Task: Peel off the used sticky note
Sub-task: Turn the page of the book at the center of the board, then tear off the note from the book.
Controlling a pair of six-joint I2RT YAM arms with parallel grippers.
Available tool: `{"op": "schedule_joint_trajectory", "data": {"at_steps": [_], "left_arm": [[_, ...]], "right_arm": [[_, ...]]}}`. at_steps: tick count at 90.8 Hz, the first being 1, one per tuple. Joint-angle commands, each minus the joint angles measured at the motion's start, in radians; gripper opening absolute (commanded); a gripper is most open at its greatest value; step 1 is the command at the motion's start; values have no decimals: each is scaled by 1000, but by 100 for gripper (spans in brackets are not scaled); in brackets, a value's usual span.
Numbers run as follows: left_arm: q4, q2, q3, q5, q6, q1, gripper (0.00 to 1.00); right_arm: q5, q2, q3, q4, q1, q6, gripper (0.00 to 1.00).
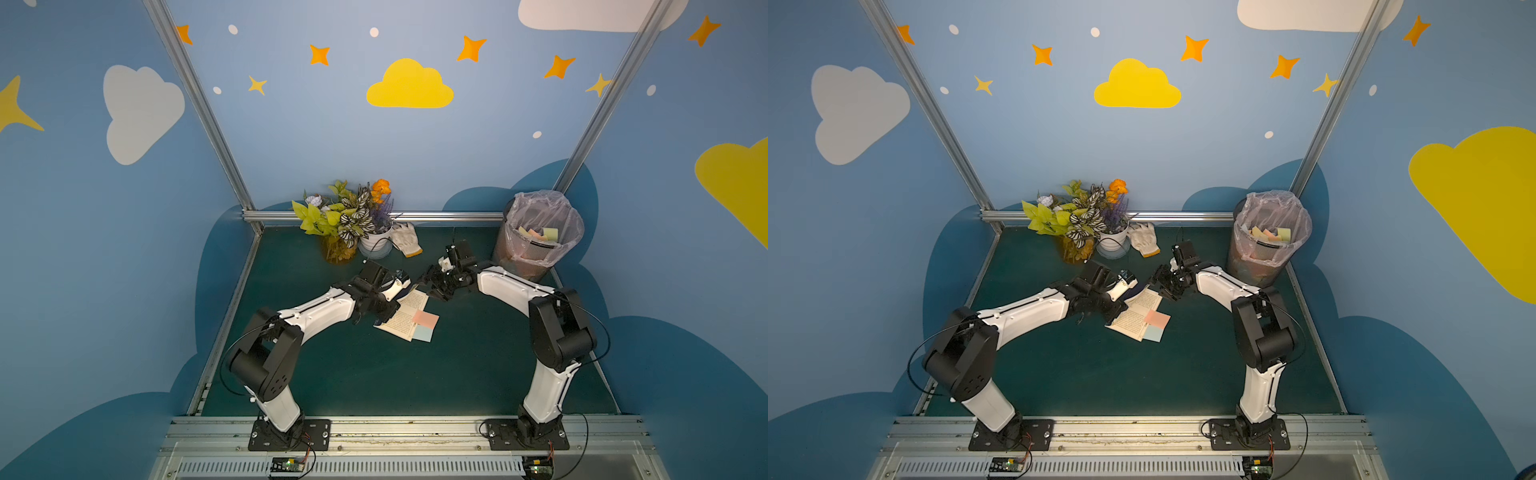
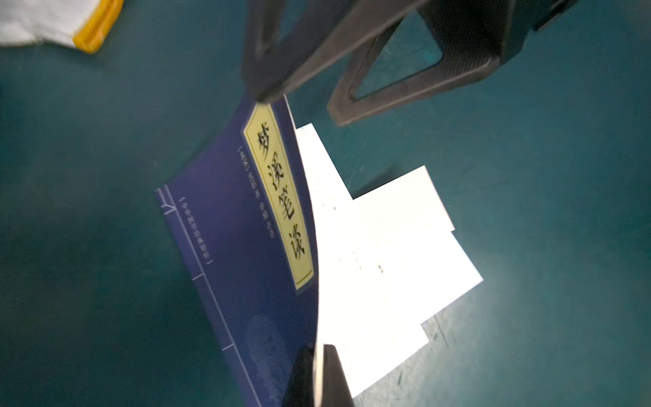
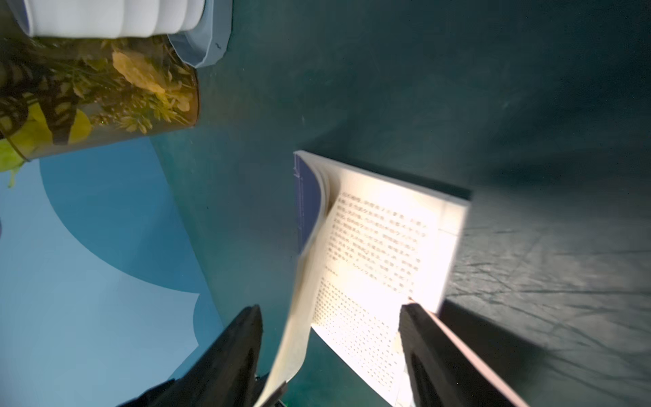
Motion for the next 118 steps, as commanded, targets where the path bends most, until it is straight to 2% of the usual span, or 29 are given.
{"op": "schedule_joint_trajectory", "data": {"at_steps": [1, 11, 22, 69, 96, 118], "left_arm": [[94, -3, -43, 336, -128, 72, 3], [210, 46, -71, 506, -232, 153, 3], [282, 104, -80, 588, -300, 215, 3], [369, 173, -143, 615, -315, 300, 3], [370, 187, -143, 586, -326, 301, 3], [351, 197, -132, 572, -328, 301, 3]], "right_arm": [[-30, -74, -15, -20, -27, -70, 74], [-34, -106, -60, -7, -40, -102, 72], [-45, -115, -115, 30, -39, -105, 67], [-45, -185, -337, 45, -73, -228, 59], [-114, -91, -346, 138, -52, -212, 51], [-156, -35, -334, 236, -43, -151, 34]]}}
